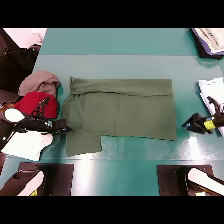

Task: Fold the shirts.

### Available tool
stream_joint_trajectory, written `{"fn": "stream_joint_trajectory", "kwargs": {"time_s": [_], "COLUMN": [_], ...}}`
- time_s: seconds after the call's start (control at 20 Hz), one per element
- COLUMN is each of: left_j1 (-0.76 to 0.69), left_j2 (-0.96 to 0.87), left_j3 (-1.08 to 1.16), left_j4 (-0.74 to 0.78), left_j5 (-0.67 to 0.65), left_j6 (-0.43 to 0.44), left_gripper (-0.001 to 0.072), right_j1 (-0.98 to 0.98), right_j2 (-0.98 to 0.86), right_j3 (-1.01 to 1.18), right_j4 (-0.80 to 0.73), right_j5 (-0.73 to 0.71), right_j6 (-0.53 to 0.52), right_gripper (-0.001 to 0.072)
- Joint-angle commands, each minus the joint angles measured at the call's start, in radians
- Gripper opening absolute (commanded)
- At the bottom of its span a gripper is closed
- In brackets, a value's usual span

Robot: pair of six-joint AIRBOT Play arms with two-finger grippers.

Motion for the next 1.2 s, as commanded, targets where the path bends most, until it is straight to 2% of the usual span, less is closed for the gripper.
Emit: {"fn": "stream_joint_trajectory", "kwargs": {"time_s": [0.0, 0.25, 0.35, 0.4, 0.45, 0.55, 0.65, 0.8, 0.9, 1.0, 1.15], "left_j1": [0.001, 0.001, 0.001, 0.001, 0.001, 0.001, -0.034, -0.17, -0.204, -0.204, -0.204], "left_j2": [0.001, 0.001, 0.001, 0.001, 0.001, 0.002, 0.027, 0.155, 0.229, 0.237, 0.167], "left_j3": [0.014, 0.014, 0.014, 0.014, 0.014, 0.018, 0.018, 0.018, 0.034, 0.103, 0.23], "left_j4": [-0.002, -0.002, -0.001, -0.001, -0.001, 0.0, 0.005, 0.016, 0.003, 0.008, 0.029], "left_j5": [-0.004, -0.001, -0.002, -0.008, -0.027, -0.082, -0.138, -0.174, -0.2, -0.215, -0.108], "left_j6": [0.009, 0.021, 0.026, 0.026, 0.027, 0.027, 0.022, -0.089, -0.155, -0.158, -0.111], "left_gripper": [0.003, 0.003, 0.003, 0.003, 0.003, 0.0028, 0.0028, 0.0028, 0.0029, 0.0029, 0.0029], "right_j1": [-0.033, 0.084, 0.12, 0.132, 0.135, 0.134, 0.134, 0.134, 0.128, 0.107, 0.097], "right_j2": [0.005, 0.005, 0.006, 0.011, 0.029, 0.103, 0.189, 0.323, 0.402, 0.442, 0.389], "right_j3": [-0.116, -0.156, -0.161, -0.159, -0.159, -0.155, -0.125, -0.075, -0.045, -0.003, 0.101], "right_j4": [0.025, 0.028, 0.027, 0.026, 0.021, -0.003, -0.112, -0.217, -0.214, -0.211, -0.203], "right_j5": [-0.047, -0.065, -0.061, -0.05, -0.04, -0.021, 0.055, 0.164, 0.203, 0.205, 0.171], "right_j6": [-0.01, -0.007, -0.007, -0.007, -0.007, 0.006, 0.067, 0.089, 0.092, 0.1, 0.1], "right_gripper": [0.0366, 0.0352, 0.0238, 0.0096, 0.0018, 0.0016, 0.0016, 0.0016, 0.0016, 0.0016, 0.0015]}}
